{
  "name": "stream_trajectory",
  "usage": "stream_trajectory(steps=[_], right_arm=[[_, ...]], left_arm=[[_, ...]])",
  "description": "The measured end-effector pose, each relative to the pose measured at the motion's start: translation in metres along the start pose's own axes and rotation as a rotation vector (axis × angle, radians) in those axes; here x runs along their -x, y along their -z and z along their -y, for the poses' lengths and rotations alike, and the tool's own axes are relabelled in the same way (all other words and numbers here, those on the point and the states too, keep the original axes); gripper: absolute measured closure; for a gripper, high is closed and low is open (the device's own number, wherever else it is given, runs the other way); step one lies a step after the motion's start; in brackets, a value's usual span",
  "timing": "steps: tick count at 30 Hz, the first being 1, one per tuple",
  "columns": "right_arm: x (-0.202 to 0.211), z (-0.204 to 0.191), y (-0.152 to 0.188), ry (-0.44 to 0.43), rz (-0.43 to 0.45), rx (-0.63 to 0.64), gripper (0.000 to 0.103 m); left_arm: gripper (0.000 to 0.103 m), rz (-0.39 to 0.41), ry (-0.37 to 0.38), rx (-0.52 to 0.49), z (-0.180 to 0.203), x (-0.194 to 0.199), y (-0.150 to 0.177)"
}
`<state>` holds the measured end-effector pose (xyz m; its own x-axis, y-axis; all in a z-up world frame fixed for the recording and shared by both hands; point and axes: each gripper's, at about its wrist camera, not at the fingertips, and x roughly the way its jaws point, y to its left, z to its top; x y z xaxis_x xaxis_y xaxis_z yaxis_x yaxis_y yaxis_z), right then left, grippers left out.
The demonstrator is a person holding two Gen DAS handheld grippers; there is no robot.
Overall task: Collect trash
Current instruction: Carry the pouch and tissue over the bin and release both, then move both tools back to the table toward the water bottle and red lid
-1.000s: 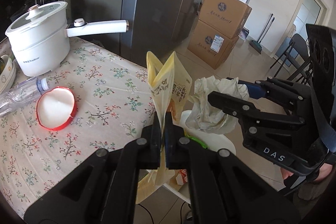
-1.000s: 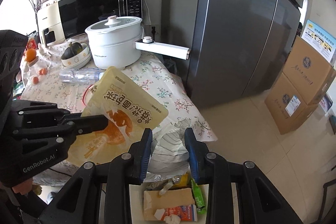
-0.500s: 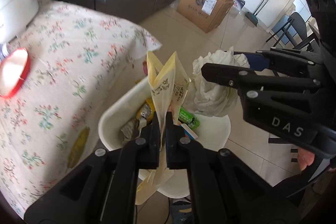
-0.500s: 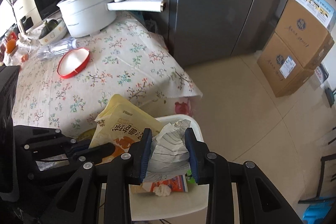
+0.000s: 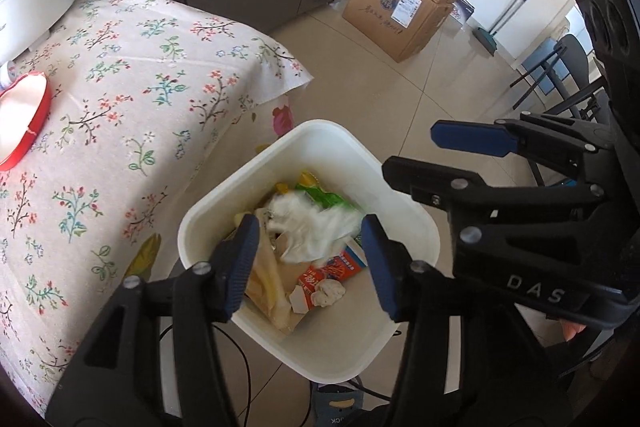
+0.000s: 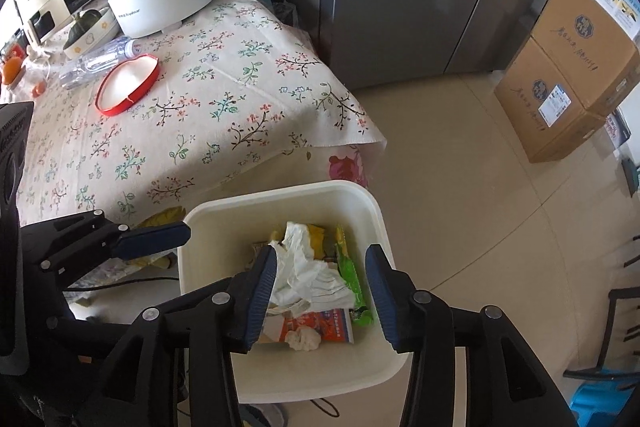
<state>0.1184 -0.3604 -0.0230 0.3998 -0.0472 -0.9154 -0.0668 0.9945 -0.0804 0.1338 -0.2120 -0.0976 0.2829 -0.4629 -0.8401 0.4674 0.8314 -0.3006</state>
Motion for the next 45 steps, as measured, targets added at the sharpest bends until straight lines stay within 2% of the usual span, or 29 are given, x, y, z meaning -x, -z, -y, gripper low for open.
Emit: stream_trajectory(steps=[6,13,20,26,29,32,36,40,43,45], right_arm=[[0.000,-0.006,-0.008,0.003,0.016,-0.005,0.045],[0.006,-0.015,-0.024,-0.073,0.053,-0.049,0.037],[0.012,-0.038,-0.044,-0.098,0.114,-0.048,0.035],[0.026,-0.071,-0.065,-0.157,0.220,-0.010,0.031],[0.026,-0.084,-0.075,-0.188,0.242,-0.019,0.028],[0.024,-0.095,-0.084,-0.222,0.248,-0.041,0.028],[0.018,-0.108,-0.096,-0.243,0.248,-0.061,0.027],[0.009,-0.124,-0.103,-0.262,0.231,-0.063,0.027],[0.006,-0.138,-0.109,-0.297,0.231,-0.052,0.025],[0.004,-0.145,-0.111,-0.330,0.228,-0.059,0.022]], left_arm=[[0.049,0.015,-0.020,0.017,-0.013,0.008,-0.005],[0.049,0.028,-0.052,0.083,-0.041,0.023,-0.007],[0.049,0.114,-0.166,0.152,-0.078,0.055,-0.015],[0.048,0.176,-0.230,0.248,-0.122,0.090,-0.018],[0.048,0.179,-0.254,0.328,-0.153,0.101,-0.015],[0.048,0.168,-0.246,0.413,-0.184,0.109,-0.013],[0.039,0.195,-0.267,0.468,-0.219,0.128,-0.013],[0.037,0.218,-0.311,0.521,-0.258,0.148,-0.014],[0.032,0.239,-0.359,0.498,-0.280,0.166,-0.020],[0.022,0.284,-0.417,0.459,-0.290,0.181,-0.025]])
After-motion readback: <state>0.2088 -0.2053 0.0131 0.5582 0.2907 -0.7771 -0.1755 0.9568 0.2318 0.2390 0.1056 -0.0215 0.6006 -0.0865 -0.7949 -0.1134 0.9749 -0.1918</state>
